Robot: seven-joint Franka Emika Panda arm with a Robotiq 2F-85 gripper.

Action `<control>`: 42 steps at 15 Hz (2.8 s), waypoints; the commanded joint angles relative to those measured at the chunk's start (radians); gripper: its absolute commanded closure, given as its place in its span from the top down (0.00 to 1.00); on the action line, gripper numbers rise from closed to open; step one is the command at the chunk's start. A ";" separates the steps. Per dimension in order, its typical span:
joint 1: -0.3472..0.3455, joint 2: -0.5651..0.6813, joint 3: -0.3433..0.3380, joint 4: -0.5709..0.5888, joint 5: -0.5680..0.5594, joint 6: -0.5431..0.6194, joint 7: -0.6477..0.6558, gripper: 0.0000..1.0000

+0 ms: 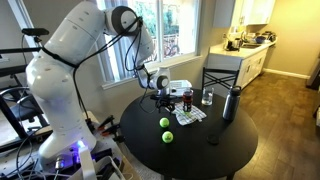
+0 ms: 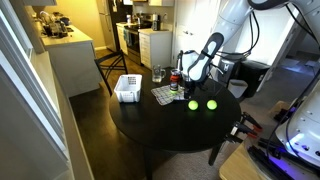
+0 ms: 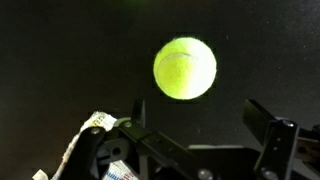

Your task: Put the left green ball in the container

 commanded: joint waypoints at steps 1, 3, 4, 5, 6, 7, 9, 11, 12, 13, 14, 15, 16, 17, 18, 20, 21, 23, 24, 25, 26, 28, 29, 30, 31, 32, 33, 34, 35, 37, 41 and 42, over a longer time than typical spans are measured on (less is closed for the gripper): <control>-0.011 0.038 0.018 0.043 0.047 -0.008 -0.045 1.00; -0.014 0.066 0.028 0.067 0.060 -0.018 -0.049 1.00; -0.019 0.082 0.035 0.076 0.068 -0.021 -0.051 1.00; -0.020 0.093 0.039 0.083 0.076 -0.026 -0.053 1.00; -0.019 0.106 0.042 0.093 0.086 -0.057 -0.055 1.00; -0.017 0.115 0.040 0.099 0.089 -0.072 -0.053 1.00; -0.011 0.127 0.030 0.111 0.088 -0.103 -0.047 1.00; -0.006 0.125 0.020 0.116 0.082 -0.121 -0.040 1.00; -0.002 0.122 0.014 0.117 0.078 -0.128 -0.036 1.00; -0.001 0.121 0.011 0.119 0.077 -0.134 -0.034 1.00; 0.000 0.119 0.008 0.120 0.075 -0.139 -0.032 1.00; 0.000 0.117 0.006 0.122 0.075 -0.148 -0.033 1.00; -0.001 0.114 0.007 0.122 0.074 -0.162 -0.038 1.00; -0.001 0.113 0.007 0.125 0.073 -0.176 -0.041 1.00; -0.002 0.112 0.008 0.126 0.073 -0.184 -0.041 1.00; -0.008 0.115 0.015 0.129 0.078 -0.196 -0.047 1.00; -0.010 0.117 0.019 0.130 0.079 -0.201 -0.051 1.00; -0.010 0.126 0.021 0.132 0.080 -0.219 -0.053 1.00; -0.012 0.131 0.022 0.132 0.081 -0.226 -0.054 1.00; -0.009 0.136 0.019 0.134 0.079 -0.235 -0.050 1.00; -0.010 0.141 0.018 0.135 0.079 -0.245 -0.048 1.00; -0.009 0.154 0.011 0.138 0.078 -0.256 -0.041 1.00; -0.009 0.159 0.008 0.138 0.077 -0.258 -0.039 1.00; -0.005 0.162 -0.001 0.137 0.073 -0.251 -0.030 1.00; -0.003 0.164 -0.006 0.136 0.071 -0.245 -0.026 1.00; -0.003 0.163 -0.011 0.135 0.069 -0.236 -0.024 1.00; -0.003 0.163 -0.014 0.135 0.068 -0.235 -0.024 1.00; -0.002 0.158 -0.017 0.132 0.067 -0.225 -0.022 1.00; -0.002 0.157 -0.018 0.133 0.067 -0.219 -0.022 1.00; -0.008 0.157 -0.010 0.138 0.072 -0.200 -0.029 1.00; -0.007 0.172 0.006 0.166 0.076 -0.198 -0.039 1.00; -0.007 0.173 0.010 0.169 0.077 -0.199 -0.041 1.00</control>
